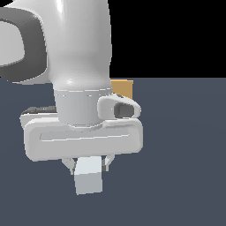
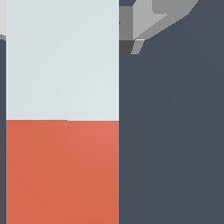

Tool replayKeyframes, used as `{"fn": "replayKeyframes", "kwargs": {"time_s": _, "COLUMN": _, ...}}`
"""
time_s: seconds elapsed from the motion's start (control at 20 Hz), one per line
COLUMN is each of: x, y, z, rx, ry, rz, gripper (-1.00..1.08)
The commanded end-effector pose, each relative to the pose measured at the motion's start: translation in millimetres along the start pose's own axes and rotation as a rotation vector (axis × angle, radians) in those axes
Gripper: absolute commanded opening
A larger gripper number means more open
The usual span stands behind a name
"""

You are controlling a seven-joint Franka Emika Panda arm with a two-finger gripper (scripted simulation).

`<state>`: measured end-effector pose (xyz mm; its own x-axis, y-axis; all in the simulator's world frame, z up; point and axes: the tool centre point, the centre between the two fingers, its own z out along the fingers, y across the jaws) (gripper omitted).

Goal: Insert the peg into the horizontal hole in a box.

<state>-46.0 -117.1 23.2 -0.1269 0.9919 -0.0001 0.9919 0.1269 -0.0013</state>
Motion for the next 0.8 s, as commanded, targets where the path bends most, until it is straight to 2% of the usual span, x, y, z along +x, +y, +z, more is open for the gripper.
{"fn": "replayKeyframes", "kwargs": {"time_s": 0.0, "x": 7.1, "y": 3.4, "z": -2.3, "rx": -0.002, "ry": 0.000, "rz": -0.002, "gripper": -1.00}}
{"fn": "replayKeyframes", "kwargs": {"time_s": 0.35, "x": 49.5, "y": 20.8, "z": -13.7, "rx": -0.002, "ry": 0.000, "rz": -0.003, "gripper": -1.00}}
{"fn": "replayKeyframes", "kwargs": {"time_s": 0.75, "x": 134.3, "y": 56.5, "z": -36.9, "rx": -0.001, "ry": 0.000, "rz": -0.005, "gripper": -1.00}}
